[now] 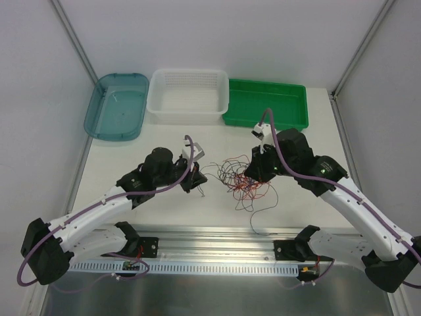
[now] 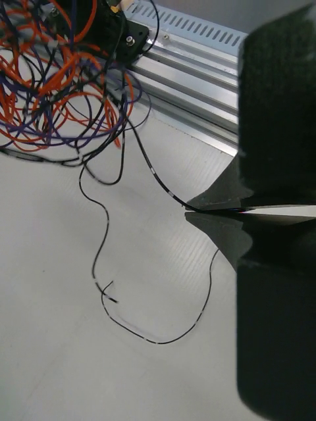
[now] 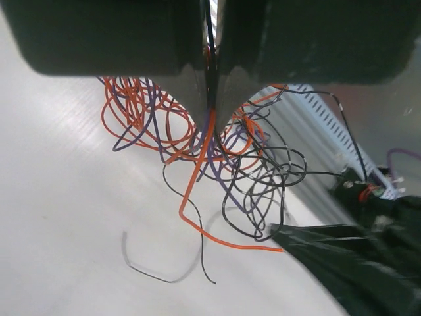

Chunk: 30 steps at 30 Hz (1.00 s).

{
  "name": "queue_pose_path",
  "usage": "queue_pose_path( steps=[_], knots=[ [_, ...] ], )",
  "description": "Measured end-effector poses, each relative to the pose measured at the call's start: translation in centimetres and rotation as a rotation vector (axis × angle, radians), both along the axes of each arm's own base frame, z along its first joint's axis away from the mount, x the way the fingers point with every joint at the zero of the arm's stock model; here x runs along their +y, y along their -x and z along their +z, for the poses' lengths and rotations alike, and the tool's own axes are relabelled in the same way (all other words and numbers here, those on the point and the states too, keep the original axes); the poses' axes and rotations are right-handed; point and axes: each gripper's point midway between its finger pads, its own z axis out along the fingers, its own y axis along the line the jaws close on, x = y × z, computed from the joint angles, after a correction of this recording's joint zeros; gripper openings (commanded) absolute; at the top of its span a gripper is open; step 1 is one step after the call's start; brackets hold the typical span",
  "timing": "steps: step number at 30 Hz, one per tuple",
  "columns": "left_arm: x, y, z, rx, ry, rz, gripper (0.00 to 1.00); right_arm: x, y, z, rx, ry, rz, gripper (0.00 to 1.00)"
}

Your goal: Untangle the cables

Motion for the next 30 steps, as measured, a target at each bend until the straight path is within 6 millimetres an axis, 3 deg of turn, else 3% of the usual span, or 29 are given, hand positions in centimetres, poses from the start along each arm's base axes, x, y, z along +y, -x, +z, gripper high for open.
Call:
queue_pose_path(
  steps=[3, 7, 8, 11, 13, 21, 26, 29, 30],
  knots=[
    [1.0, 0.3, 1.1, -0.026, 0.037, 0.044, 0.00, -1.5, -1.2, -2.2, 0.008, 0.074, -0.105, 0.14],
    [2.4, 0.3, 3.4, -0.066, 0.111, 0.135, 0.00, -3.8, -2.3, -5.2, 0.044, 0.160, -0.250, 0.21],
    [2.7, 0.3, 4.0, -0.071, 0.131, 0.160, 0.00, -4.3, -2.4, -5.9, 0.054, 0.174, -0.276, 0.21],
    [3.4, 0.3, 5.0, -0.068, 0.172, 0.213, 0.00, -5.1, -2.6, -7.2, 0.075, 0.200, -0.324, 0.03],
    [3.9, 0.2, 5.0, -0.050, 0.179, 0.252, 0.00, -5.2, -2.6, -7.9, 0.089, 0.201, -0.344, 0.01],
    [6.7, 0.3, 3.2, 0.046, 0.094, 0.417, 0.00, -5.3, -3.4, -9.2, 0.111, 0.168, -0.424, 0.01],
    [8.8, -0.1, 4.8, 0.075, 0.072, 0.561, 0.00, -7.0, -5.3, -9.4, 0.165, 0.080, -0.566, 0.01],
    [11.3, -0.7, 6.3, 0.078, 0.058, 0.701, 0.00, -9.2, -6.0, -9.8, 0.202, 0.046, -0.673, 0.11],
    [12.3, -1.0, 6.9, 0.069, 0.055, 0.750, 0.00, -10.0, -6.1, -9.9, 0.208, 0.040, -0.705, 0.21]
  ],
)
